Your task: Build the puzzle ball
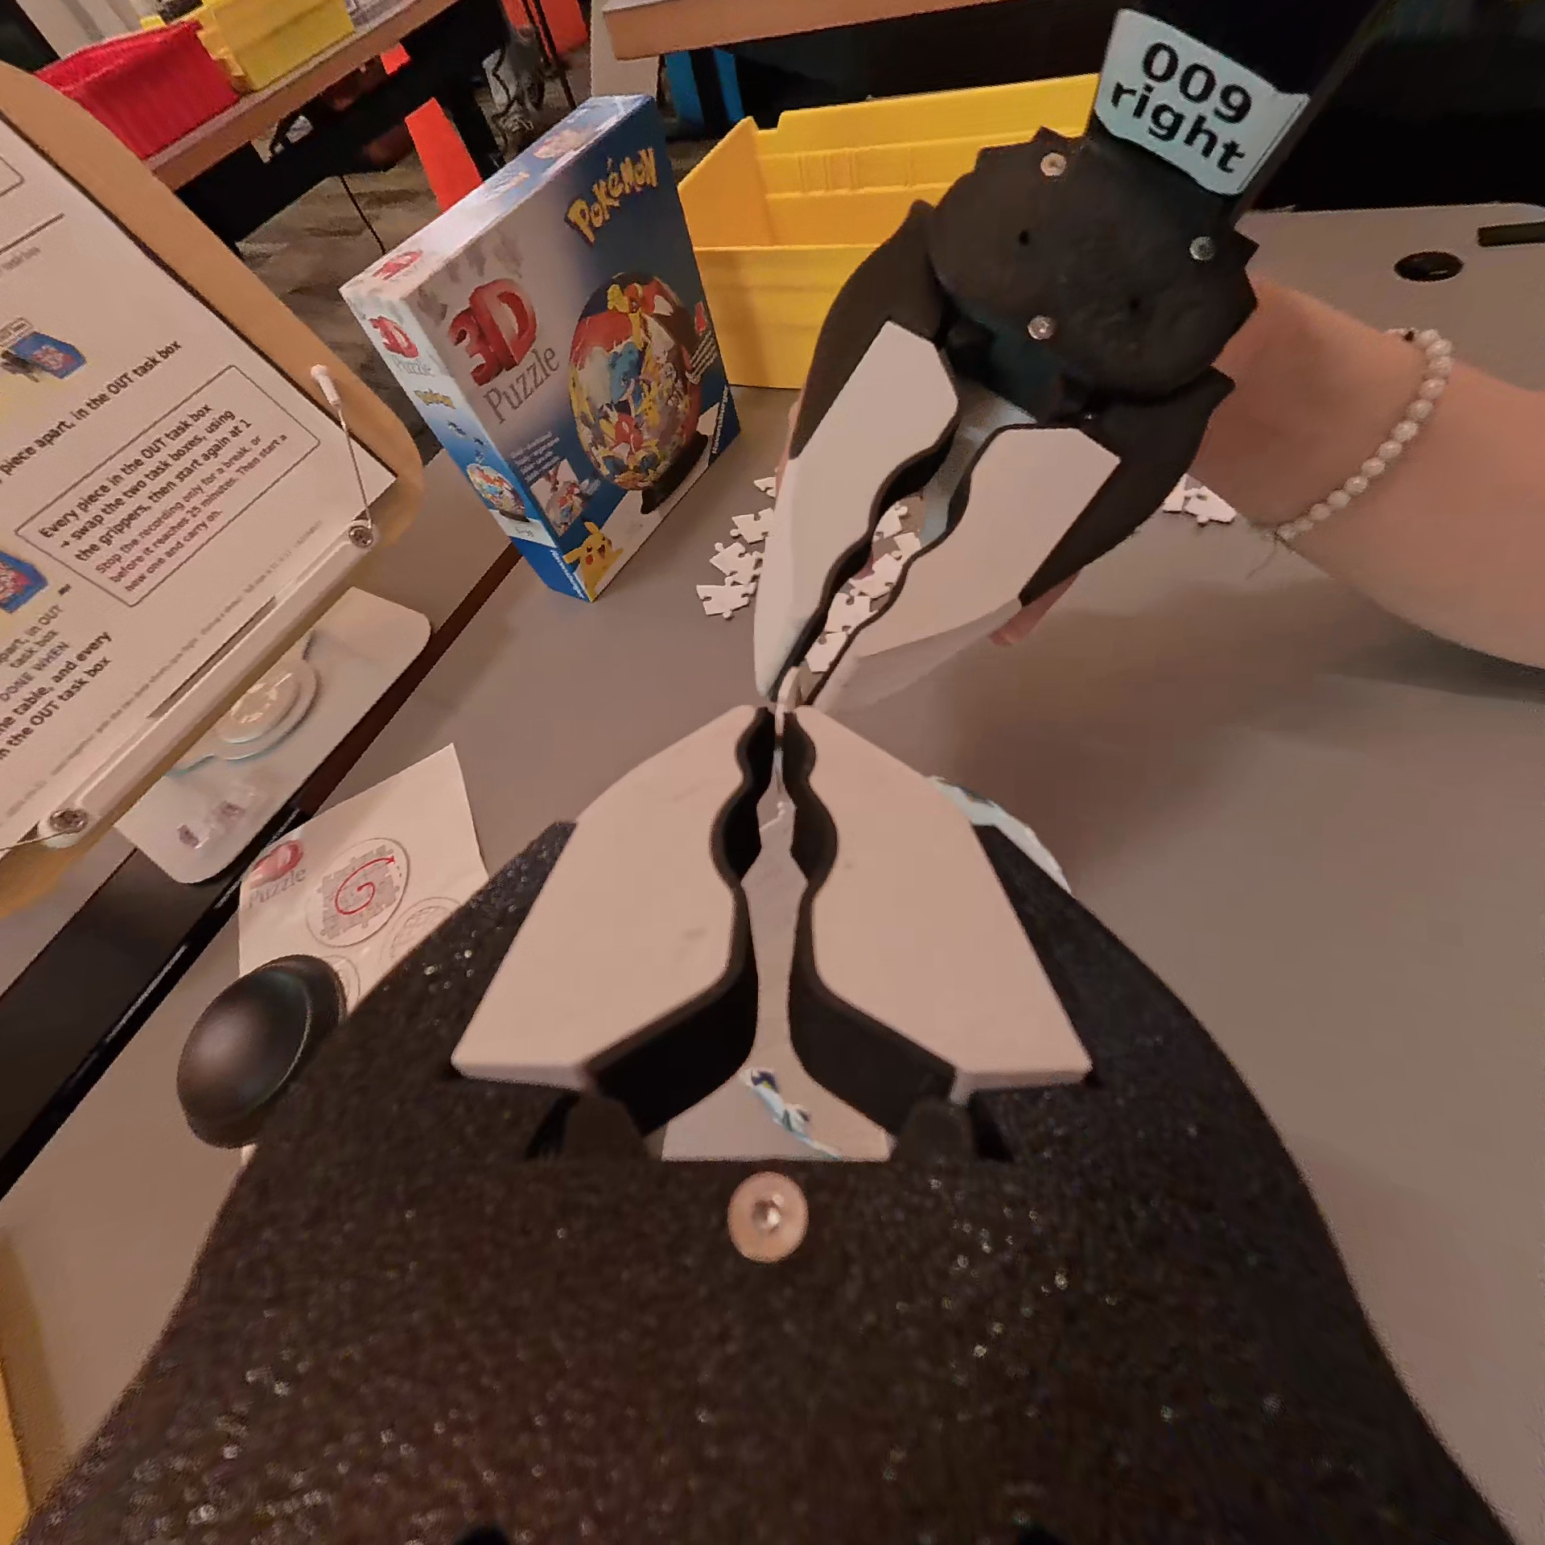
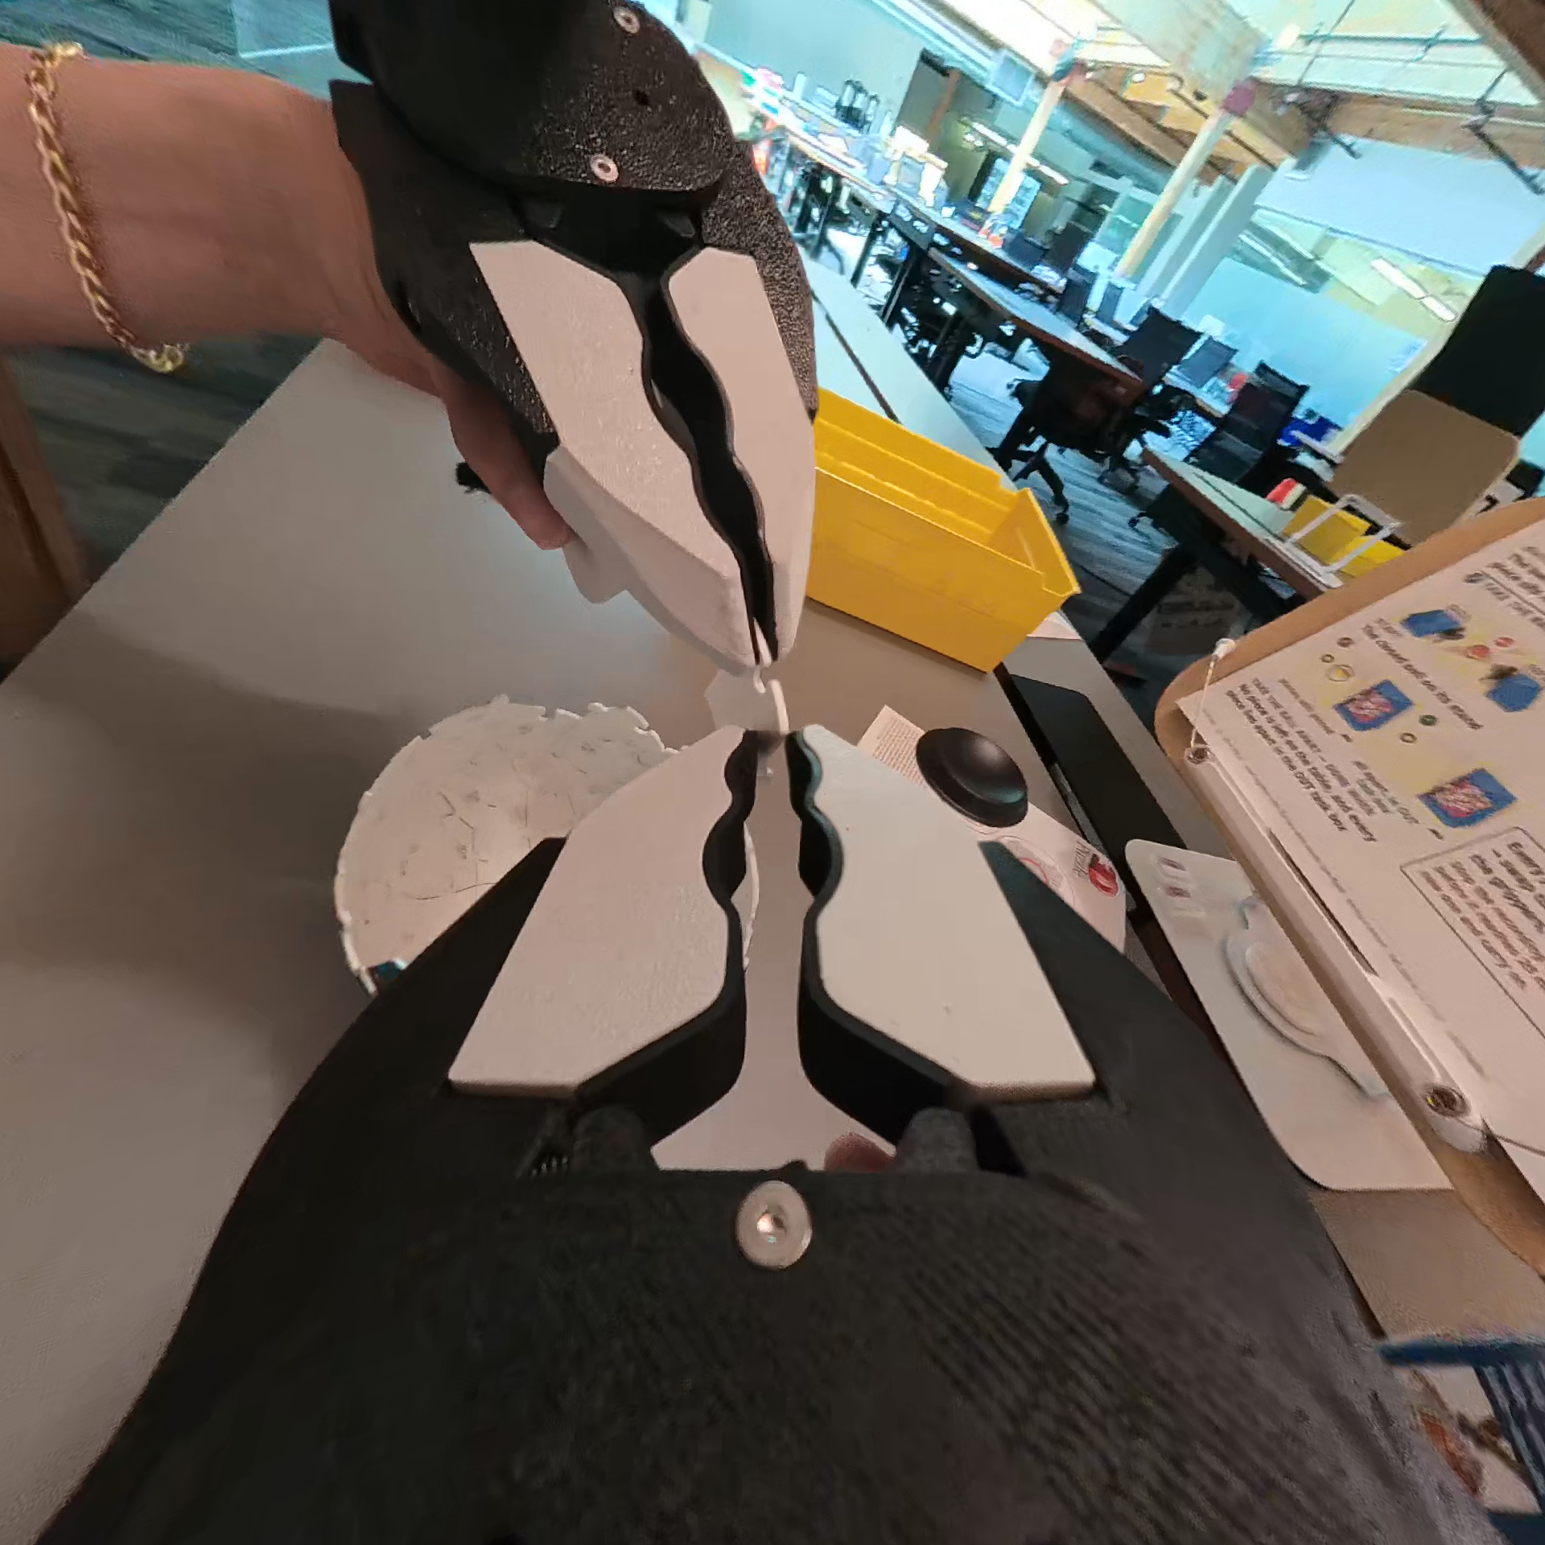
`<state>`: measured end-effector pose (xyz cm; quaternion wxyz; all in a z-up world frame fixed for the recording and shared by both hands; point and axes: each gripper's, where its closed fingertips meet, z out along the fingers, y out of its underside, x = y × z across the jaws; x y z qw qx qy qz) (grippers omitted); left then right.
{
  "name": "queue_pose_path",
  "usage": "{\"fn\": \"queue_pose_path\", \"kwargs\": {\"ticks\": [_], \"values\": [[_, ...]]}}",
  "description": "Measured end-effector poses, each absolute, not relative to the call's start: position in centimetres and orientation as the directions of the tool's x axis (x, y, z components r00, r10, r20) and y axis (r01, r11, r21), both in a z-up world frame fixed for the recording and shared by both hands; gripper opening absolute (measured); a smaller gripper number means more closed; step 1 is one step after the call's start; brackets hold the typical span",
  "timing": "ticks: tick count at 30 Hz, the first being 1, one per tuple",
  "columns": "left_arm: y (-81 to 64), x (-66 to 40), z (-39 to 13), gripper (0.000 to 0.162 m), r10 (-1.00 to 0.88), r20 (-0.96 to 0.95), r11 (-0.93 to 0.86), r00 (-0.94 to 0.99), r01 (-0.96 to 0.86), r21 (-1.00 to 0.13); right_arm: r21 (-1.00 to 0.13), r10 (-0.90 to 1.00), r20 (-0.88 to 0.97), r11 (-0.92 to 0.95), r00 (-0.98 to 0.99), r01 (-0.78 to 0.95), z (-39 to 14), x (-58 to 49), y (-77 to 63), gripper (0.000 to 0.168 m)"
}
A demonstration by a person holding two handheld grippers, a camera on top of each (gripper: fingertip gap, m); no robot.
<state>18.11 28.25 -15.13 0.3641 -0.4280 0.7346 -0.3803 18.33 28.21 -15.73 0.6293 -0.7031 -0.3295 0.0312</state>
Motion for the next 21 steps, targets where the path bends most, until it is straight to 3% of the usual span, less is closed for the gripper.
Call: {"fn": "queue_pose_path", "kwargs": {"ticks": [1, 14, 21], "values": [[28.5, 18.2, -15.1, 0.002, -0.909, -0.207, 0.339, -0.362, -0.353, -0.872, -0.905, 0.515, 0.369, 0.009, 0.774, 0.426, -15.6, 18.3, 28.5, 0.007], [30.4, 18.9, -16.9, 0.002, -0.930, -0.138, 0.274, -0.342, -0.392, -0.878, -0.914, 0.704, 0.268, -0.030, 0.658, 0.404, -17.2, 18.8, 30.4, 0.003], [30.7, 19.6, -18.3, 0.002, -0.929, -0.116, 0.268, -0.350, -0.425, -0.865, -0.902, 0.700, 0.277, -0.048, 0.659, 0.430, -18.5, 19.5, 30.5, 0.003]]}}
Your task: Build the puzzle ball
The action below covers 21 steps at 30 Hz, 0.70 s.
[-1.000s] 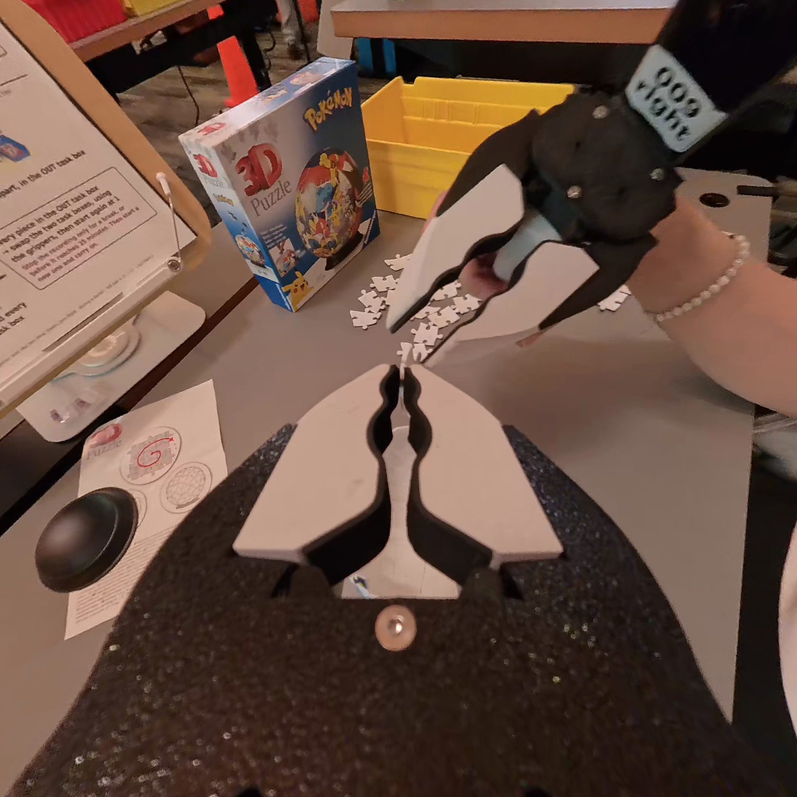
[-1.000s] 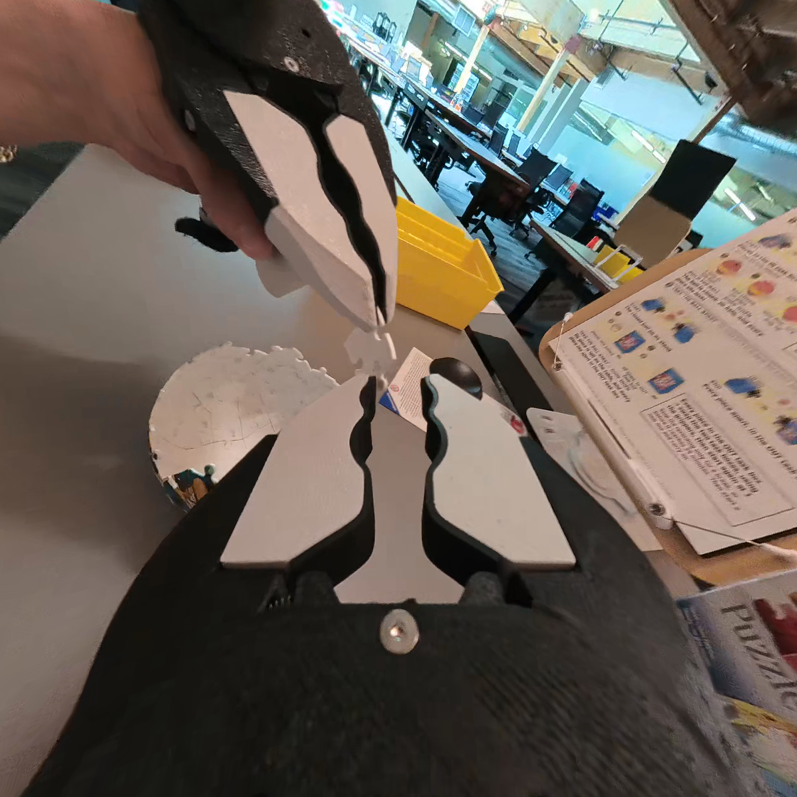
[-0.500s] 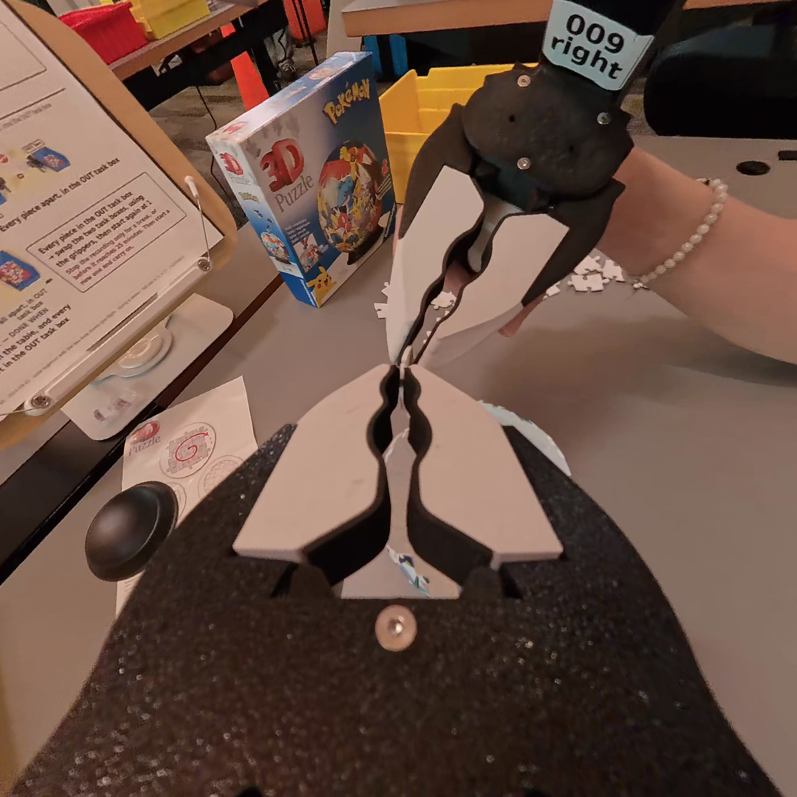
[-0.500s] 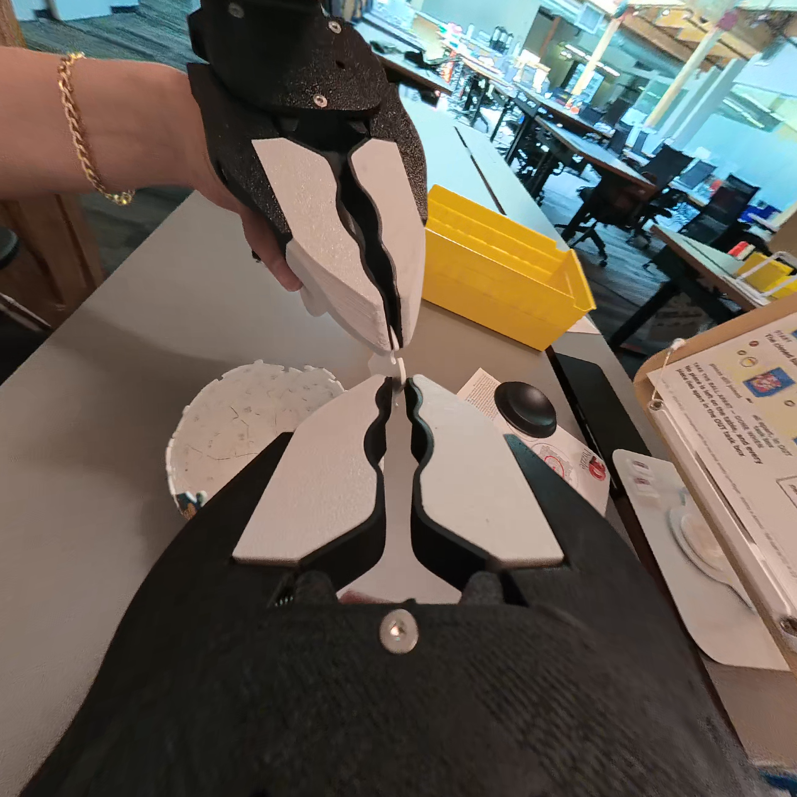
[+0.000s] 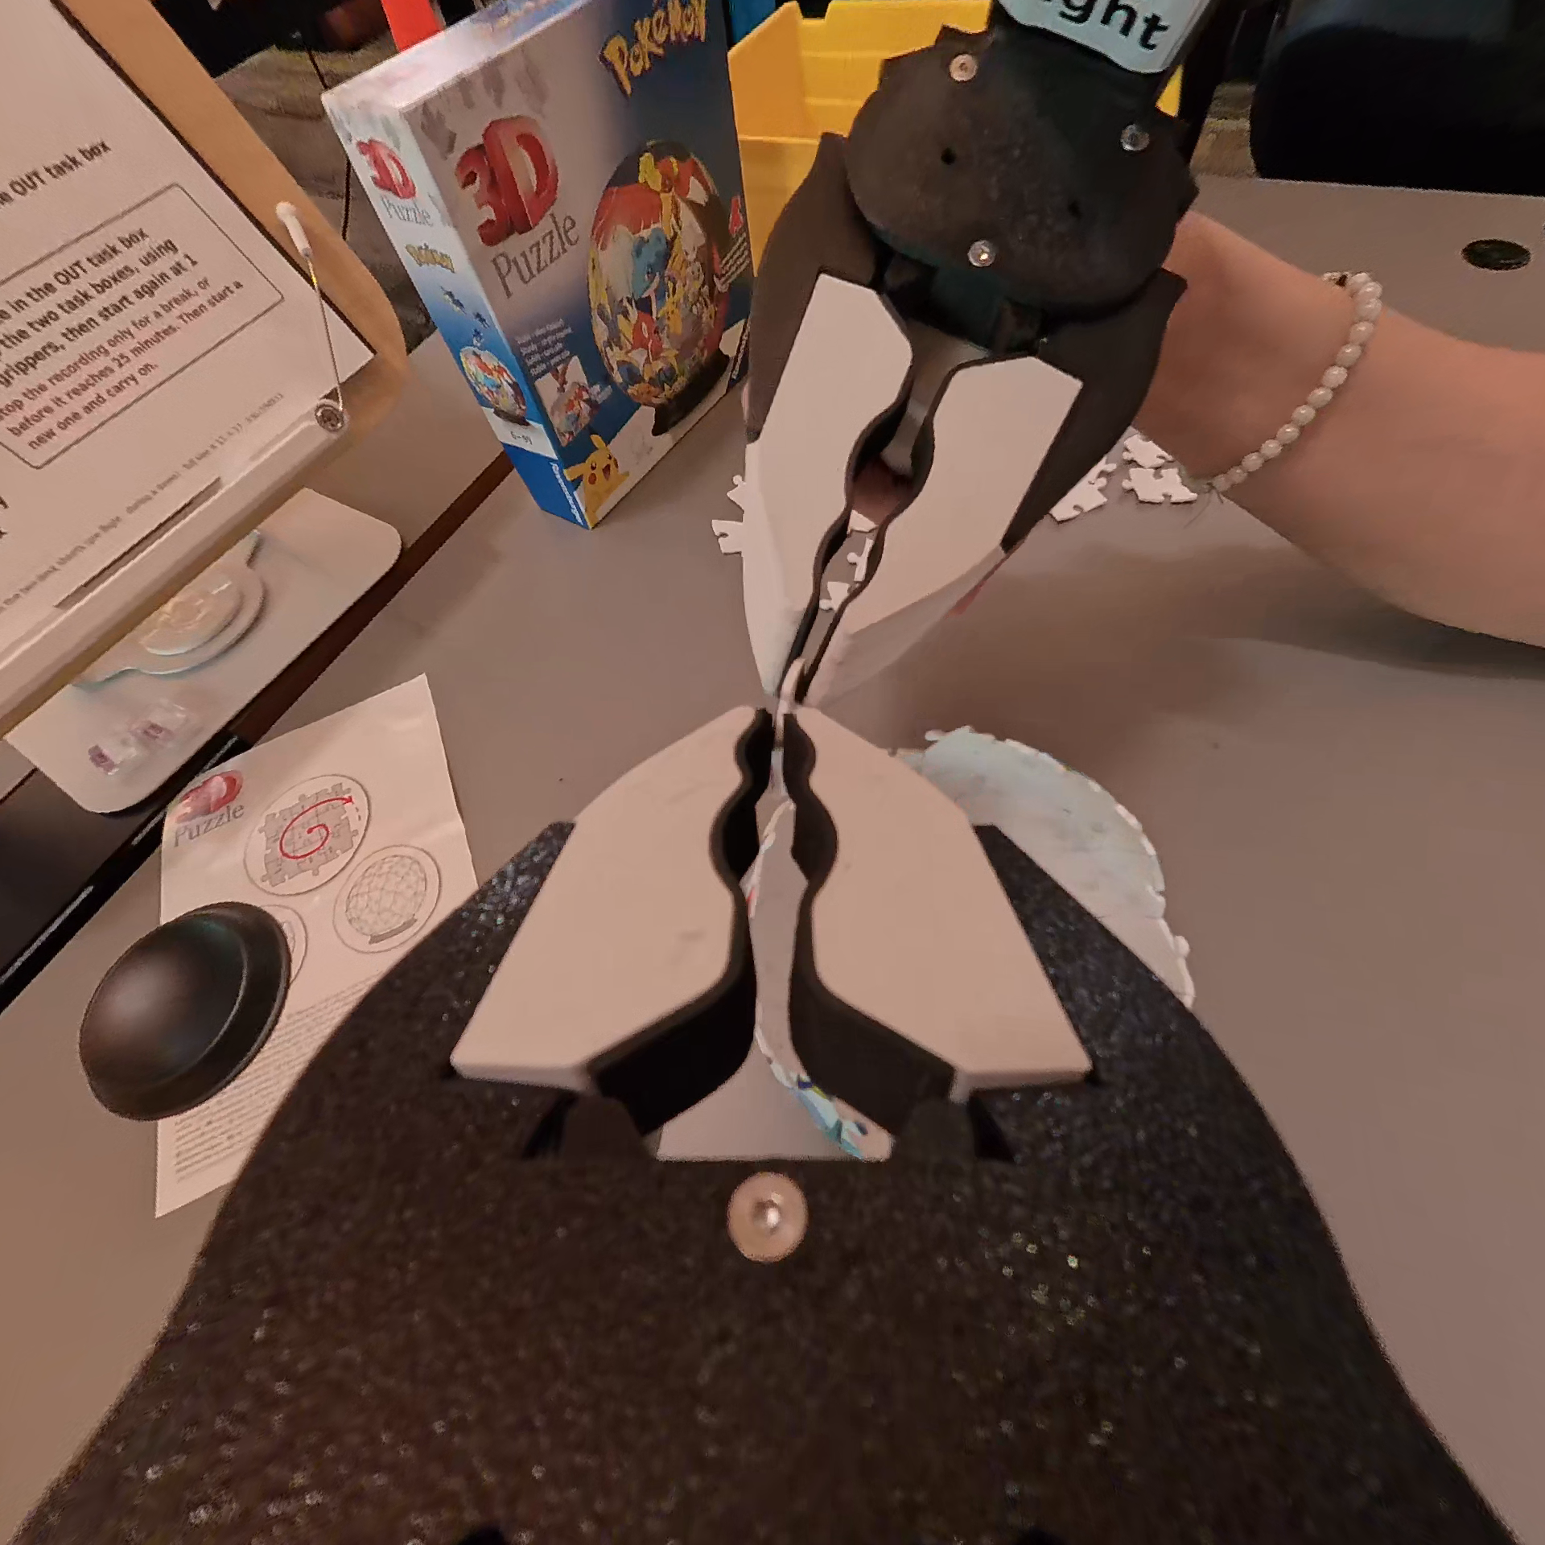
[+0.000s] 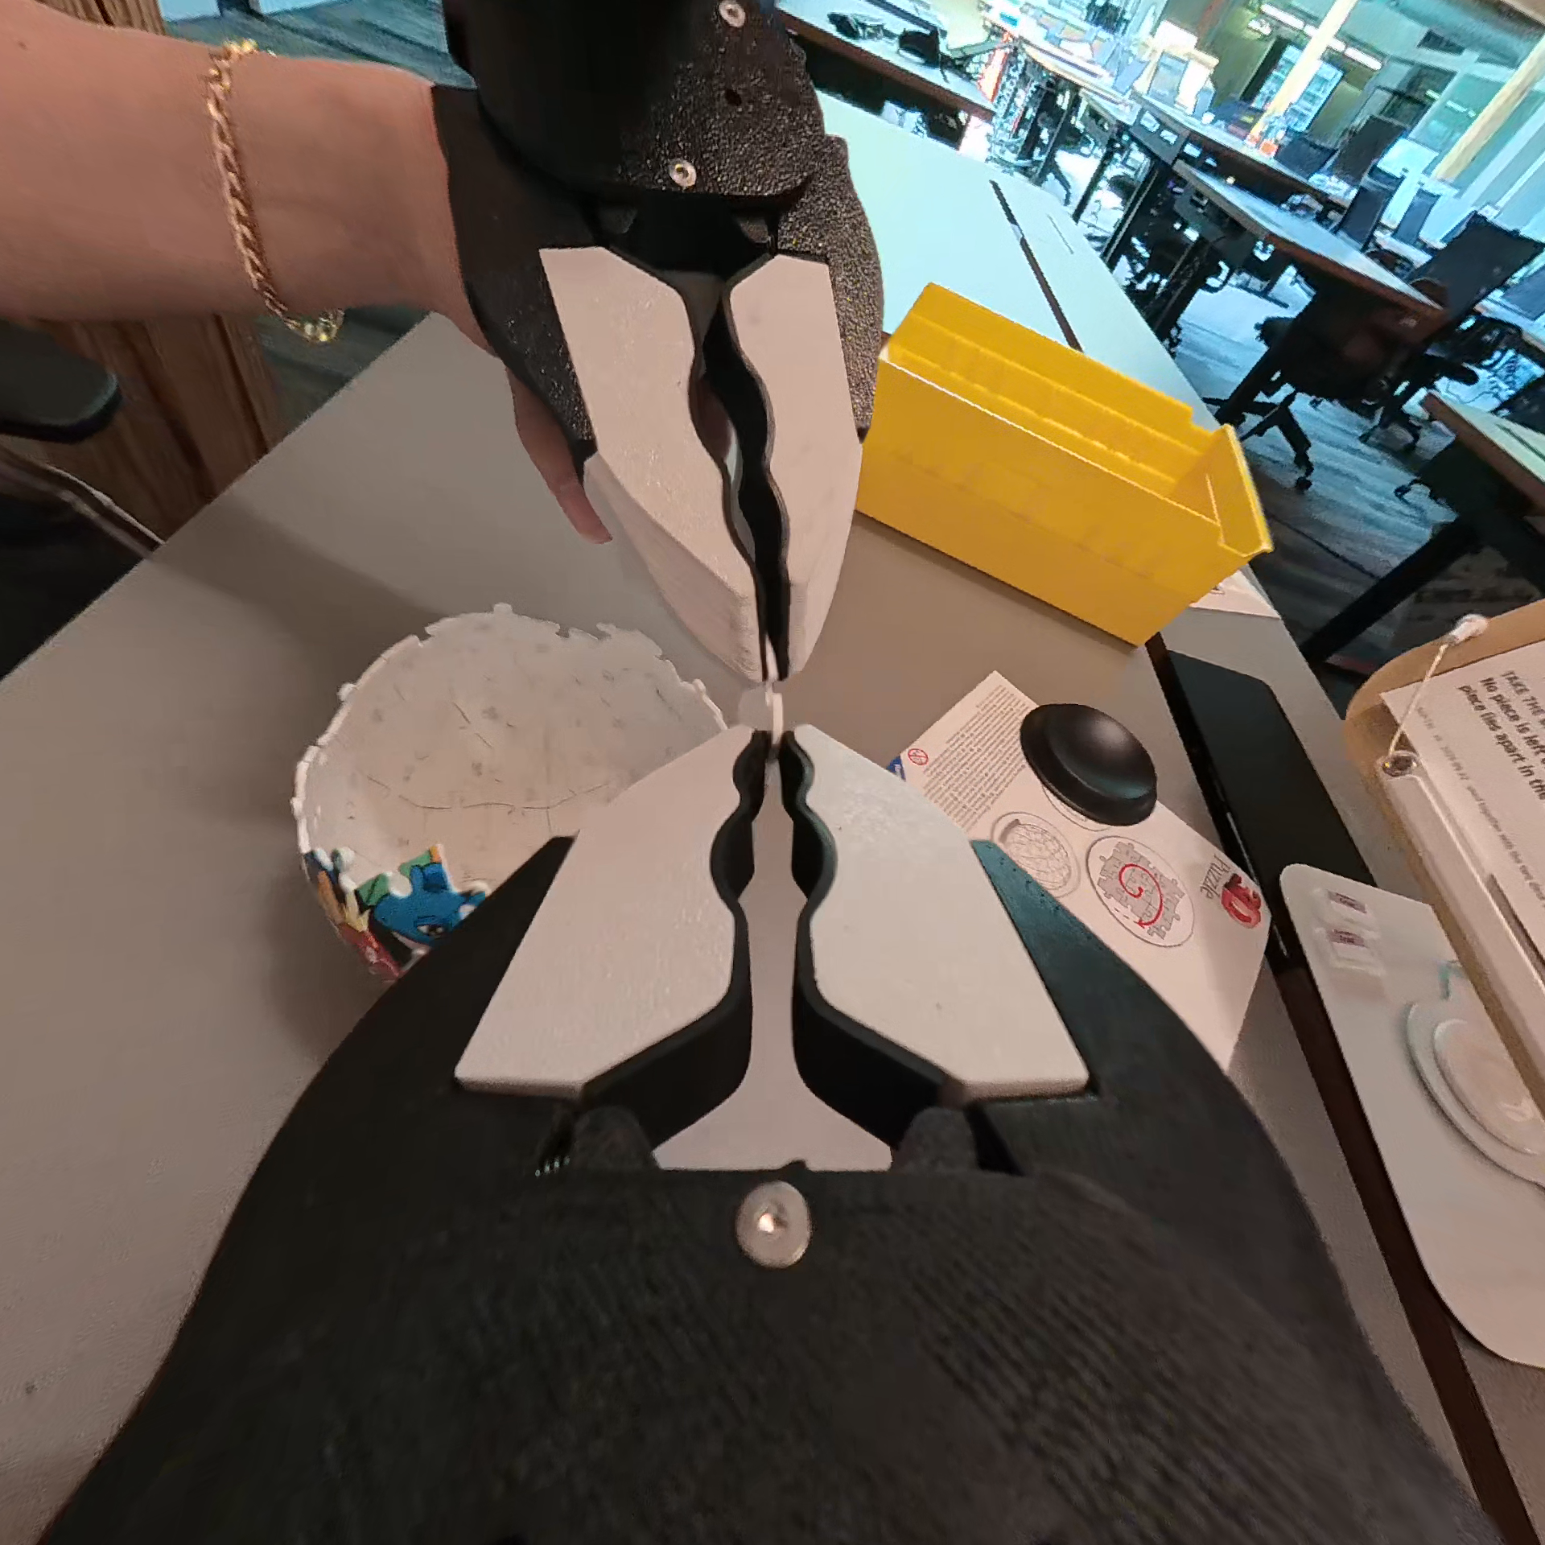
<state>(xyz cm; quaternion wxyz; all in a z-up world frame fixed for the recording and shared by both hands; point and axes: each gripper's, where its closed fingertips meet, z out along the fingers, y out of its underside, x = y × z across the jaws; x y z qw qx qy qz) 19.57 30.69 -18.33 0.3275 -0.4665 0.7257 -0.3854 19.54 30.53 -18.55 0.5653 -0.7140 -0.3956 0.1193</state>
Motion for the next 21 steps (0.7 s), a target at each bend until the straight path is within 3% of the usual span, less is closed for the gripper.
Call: {"fn": "queue_pose_path", "kwargs": {"ticks": [12, 14, 17, 21], "values": [[32.3, 19.4, -18.3, 0.002, -0.957, -0.076, 0.199, -0.281, -0.442, -0.874, -0.954, 0.622, 0.240, 0.008, 0.745, 0.301, -16.6, 20.6, 31.5, 0.010], [32.1, 19.2, -18.6, 0.002, -0.954, -0.074, 0.205, -0.290, -0.455, -0.867, -0.968, 0.609, 0.192, -0.010, 0.769, 0.250, -16.3, 21.2, 31.5, 0.032], [31.8, 19.1, -19.3, 0.002, -0.951, -0.080, 0.220, -0.297, -0.475, -0.852, -0.962, 0.637, 0.170, -0.058, 0.752, 0.267, -17.2, 21.0, 31.1, 0.052], [31.5, 19.1, -20.2, 0.002, -0.941, -0.113, 0.265, -0.320, -0.483, -0.835, -0.946, 0.665, 0.179, -0.087, 0.725, 0.313, -18.2, 20.3, 31.0, 0.053]]}}
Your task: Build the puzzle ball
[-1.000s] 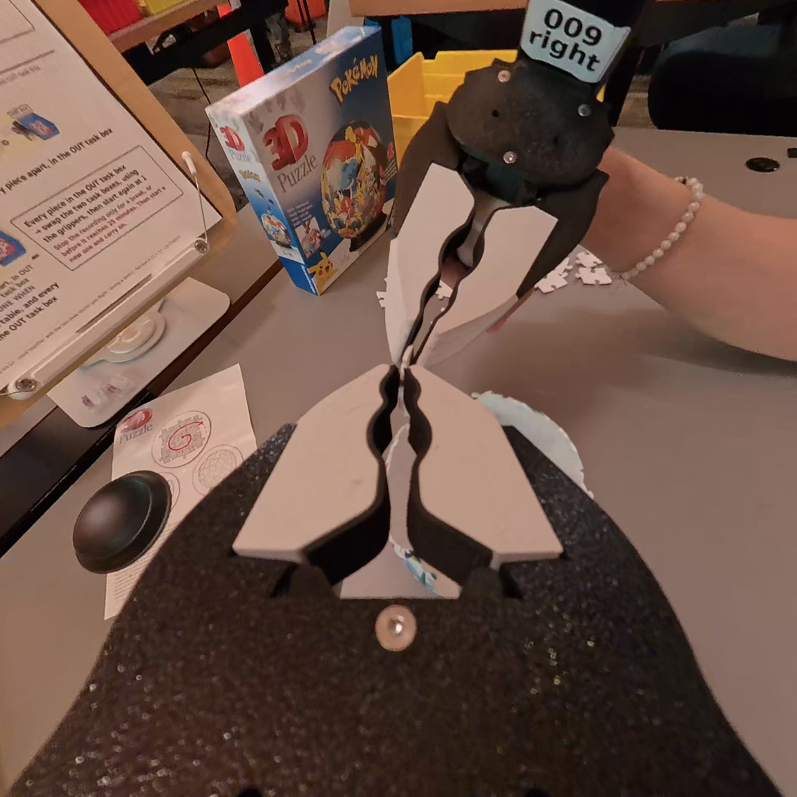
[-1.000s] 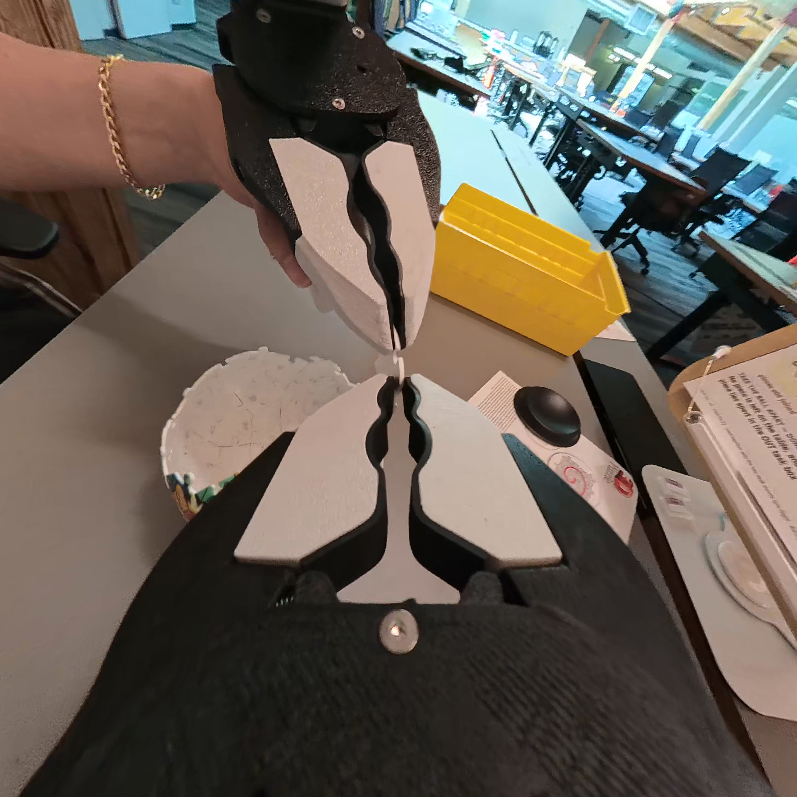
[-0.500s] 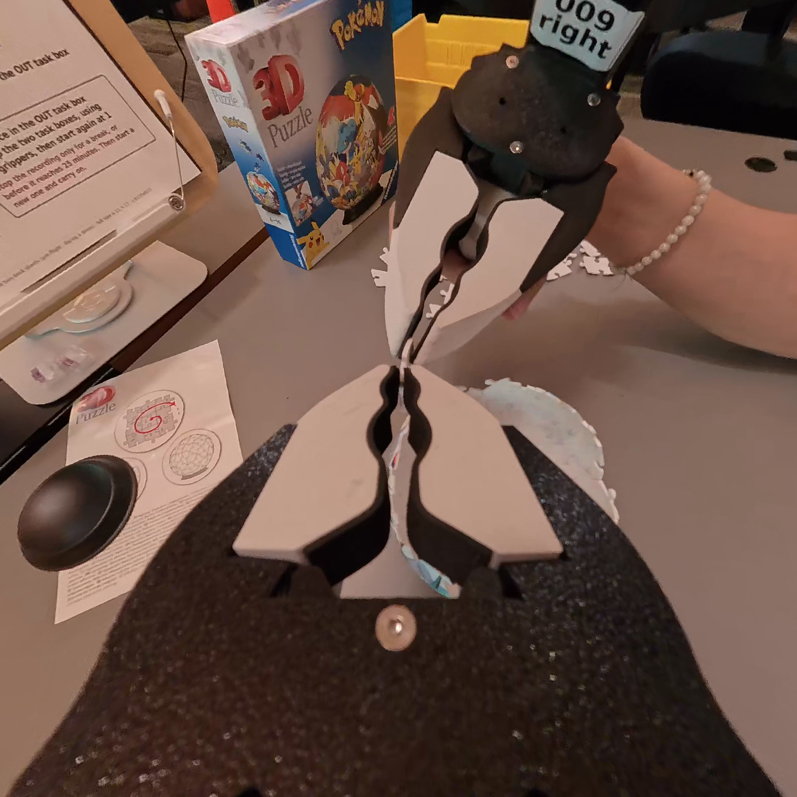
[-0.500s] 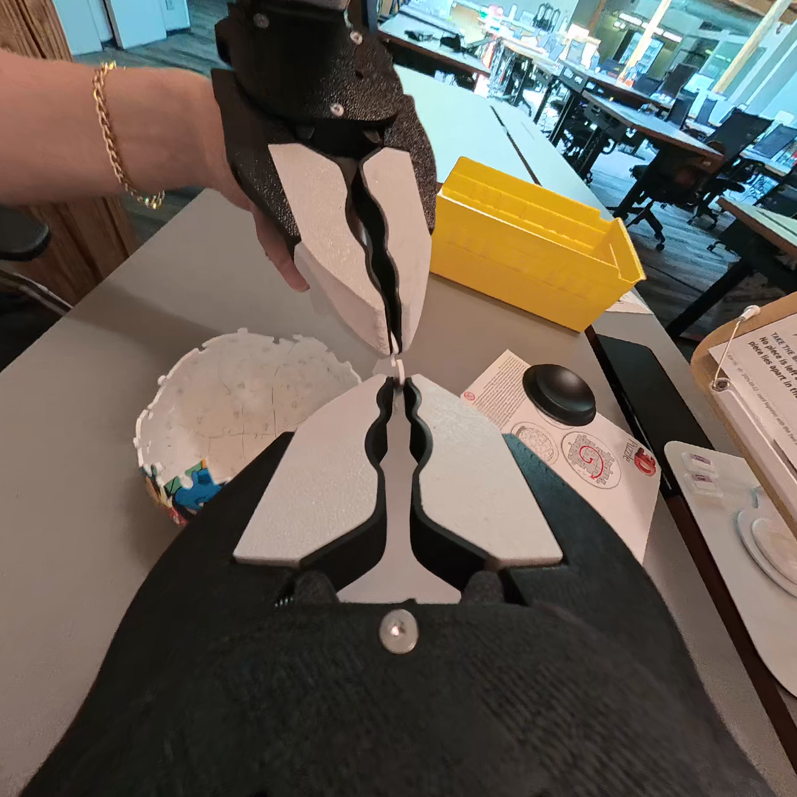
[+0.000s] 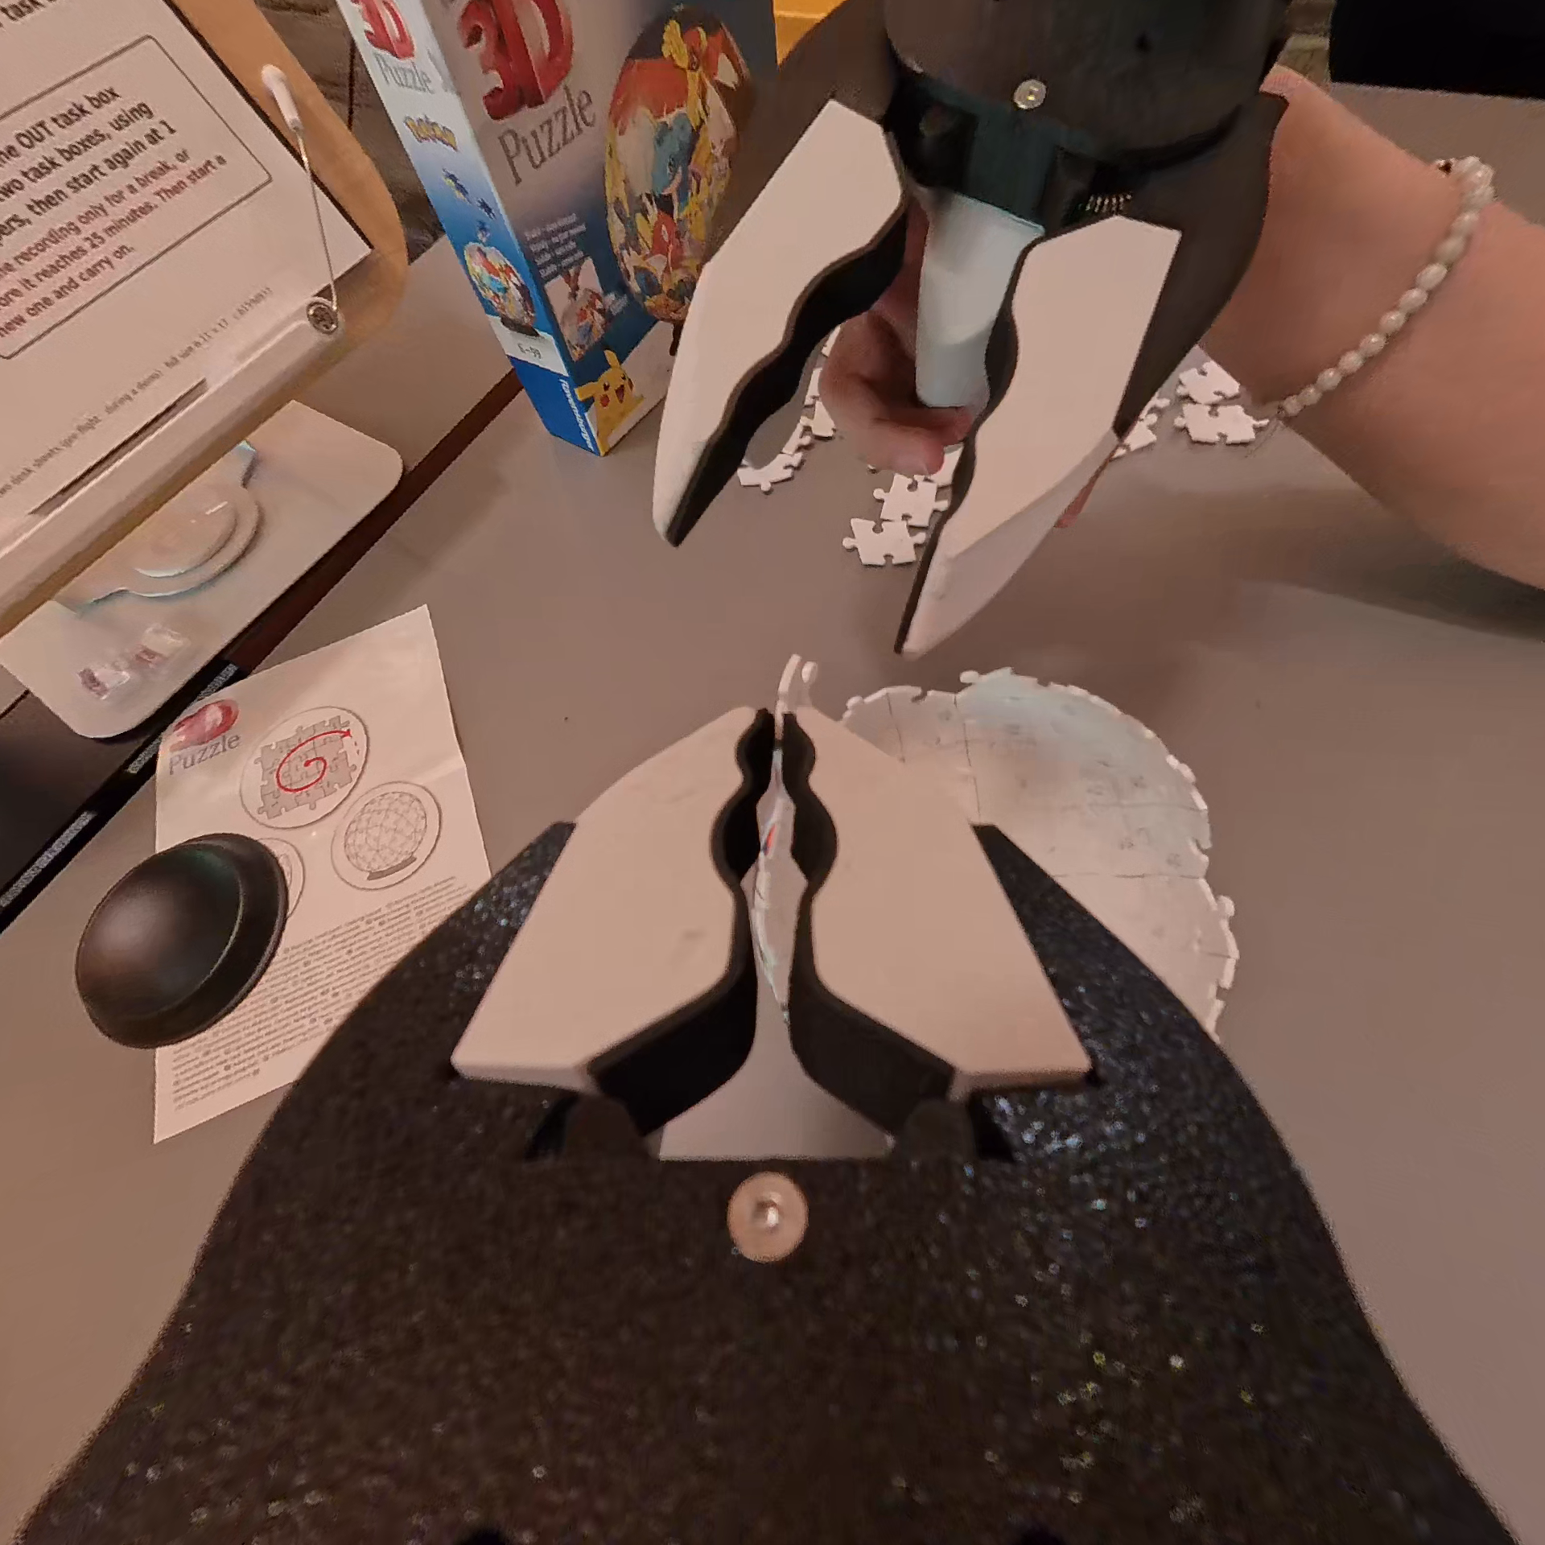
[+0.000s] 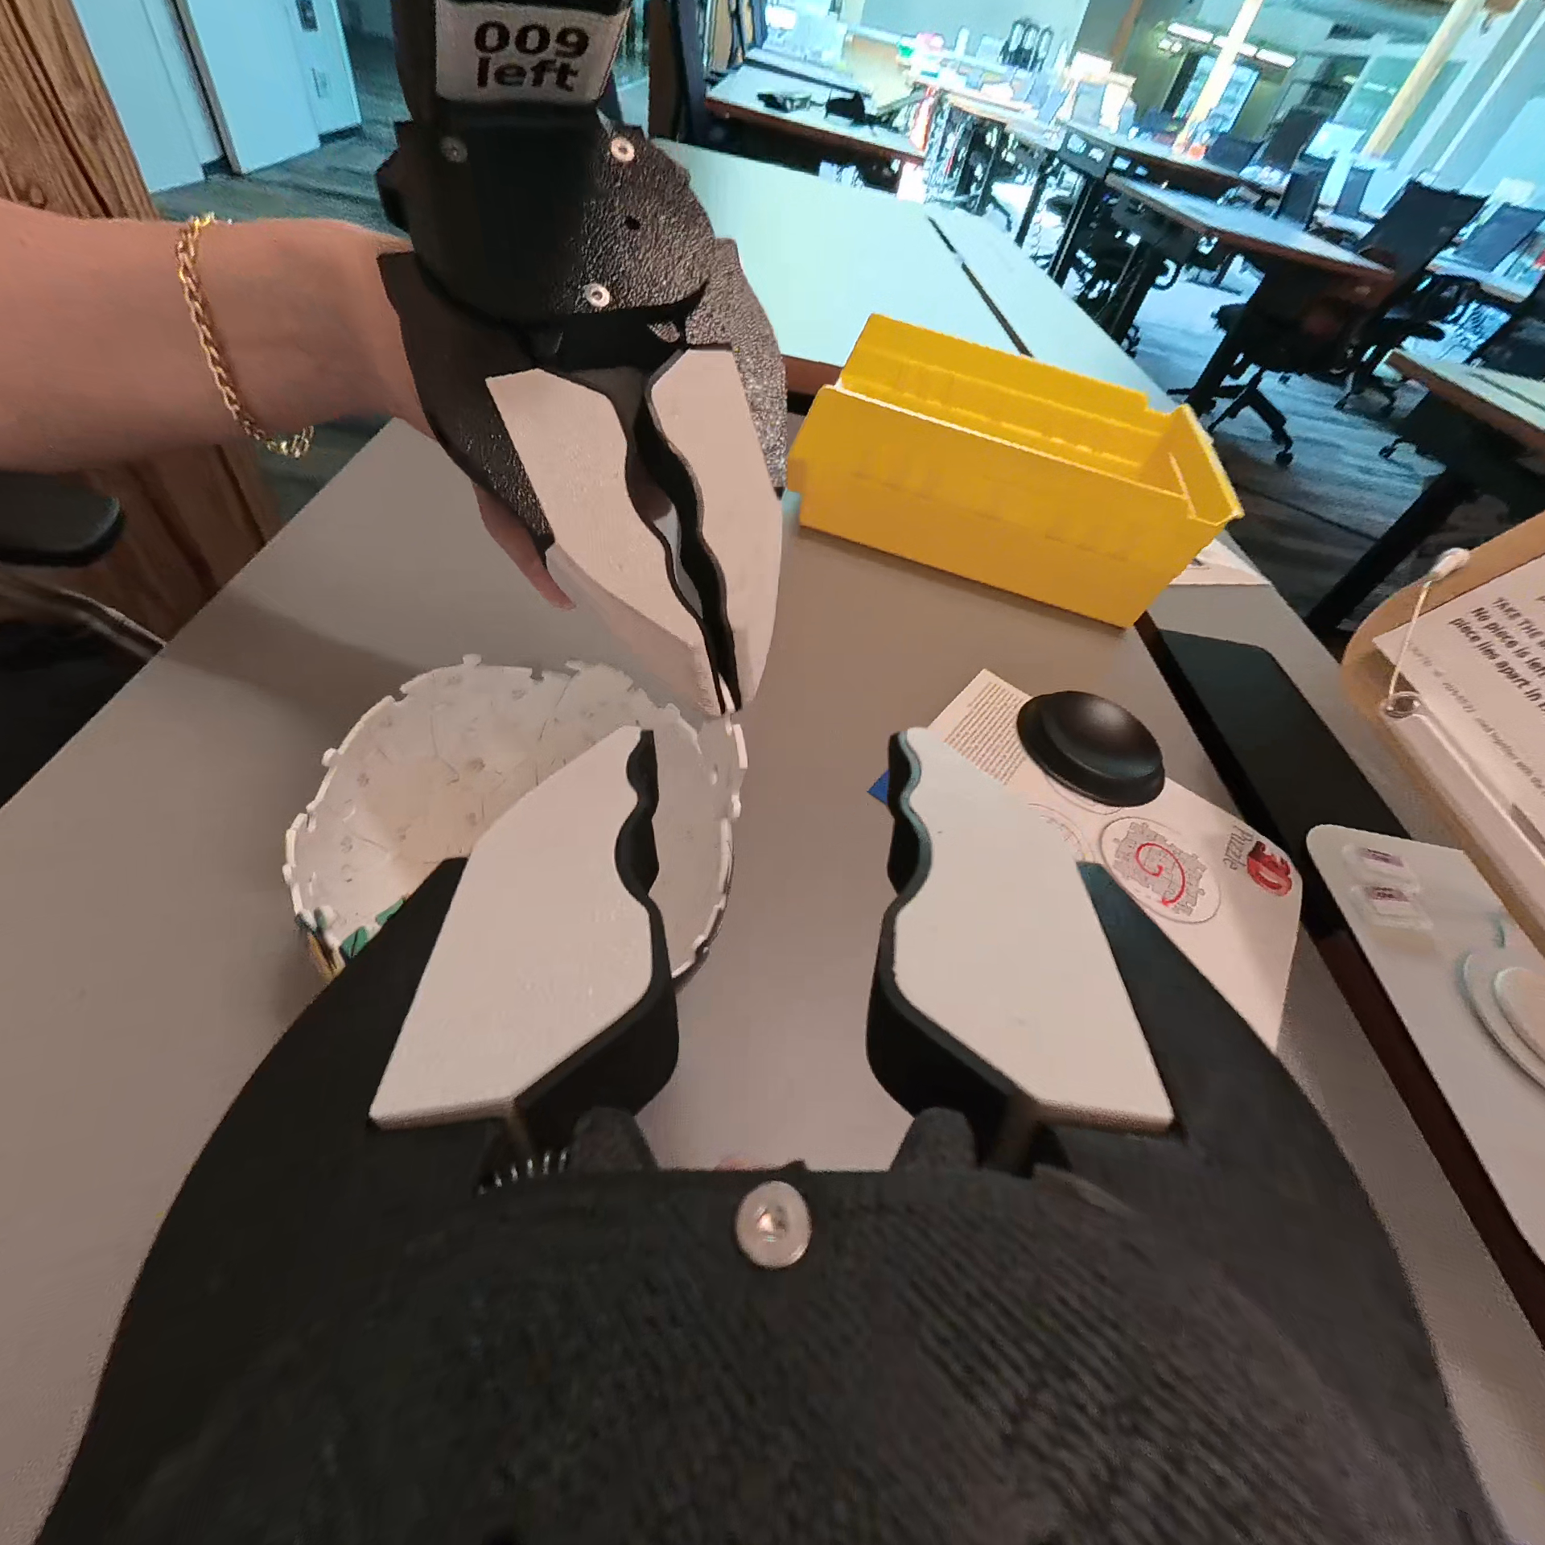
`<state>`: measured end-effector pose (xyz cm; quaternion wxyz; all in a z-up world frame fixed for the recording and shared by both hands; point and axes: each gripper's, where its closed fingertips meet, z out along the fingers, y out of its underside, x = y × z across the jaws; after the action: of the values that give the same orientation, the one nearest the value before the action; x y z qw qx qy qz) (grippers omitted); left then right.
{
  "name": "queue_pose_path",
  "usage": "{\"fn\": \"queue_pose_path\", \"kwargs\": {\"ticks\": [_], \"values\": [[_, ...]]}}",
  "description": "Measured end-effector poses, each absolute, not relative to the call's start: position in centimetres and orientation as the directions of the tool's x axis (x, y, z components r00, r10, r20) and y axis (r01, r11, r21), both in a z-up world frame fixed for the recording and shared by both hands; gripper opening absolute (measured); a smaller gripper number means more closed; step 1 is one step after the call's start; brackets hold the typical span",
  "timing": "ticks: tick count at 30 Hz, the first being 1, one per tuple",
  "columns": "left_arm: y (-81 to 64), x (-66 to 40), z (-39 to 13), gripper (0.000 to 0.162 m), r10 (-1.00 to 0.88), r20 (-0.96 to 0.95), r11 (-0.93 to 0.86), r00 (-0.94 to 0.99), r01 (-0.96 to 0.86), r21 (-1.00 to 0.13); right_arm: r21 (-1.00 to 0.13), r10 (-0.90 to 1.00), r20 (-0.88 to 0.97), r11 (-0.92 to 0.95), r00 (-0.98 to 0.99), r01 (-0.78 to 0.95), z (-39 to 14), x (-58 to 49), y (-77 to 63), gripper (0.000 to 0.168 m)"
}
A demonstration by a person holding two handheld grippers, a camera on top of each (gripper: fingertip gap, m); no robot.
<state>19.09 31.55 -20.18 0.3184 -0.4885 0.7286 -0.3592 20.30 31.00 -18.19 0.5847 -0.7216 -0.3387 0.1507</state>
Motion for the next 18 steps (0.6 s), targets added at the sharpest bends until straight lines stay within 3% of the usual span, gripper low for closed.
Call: {"fn": "queue_pose_path", "kwargs": {"ticks": [8, 18], "values": [[31.4, 19.0, -20.1, 0.002, -0.928, -0.165, 0.306, -0.334, -0.430, -0.849, -0.905, 0.696, 0.144, -0.194, 0.703, 0.378, -21.3, 19.6, 31.4, 0.054], [30.9, 18.5, -20.8, 0.002, -0.827, -0.428, 0.546, -0.364, -0.343, -0.764, -0.797, 0.702, 0.335, -0.145, 0.629, 0.587, -23.1, 18.9, 31.6, 0.040]]}}
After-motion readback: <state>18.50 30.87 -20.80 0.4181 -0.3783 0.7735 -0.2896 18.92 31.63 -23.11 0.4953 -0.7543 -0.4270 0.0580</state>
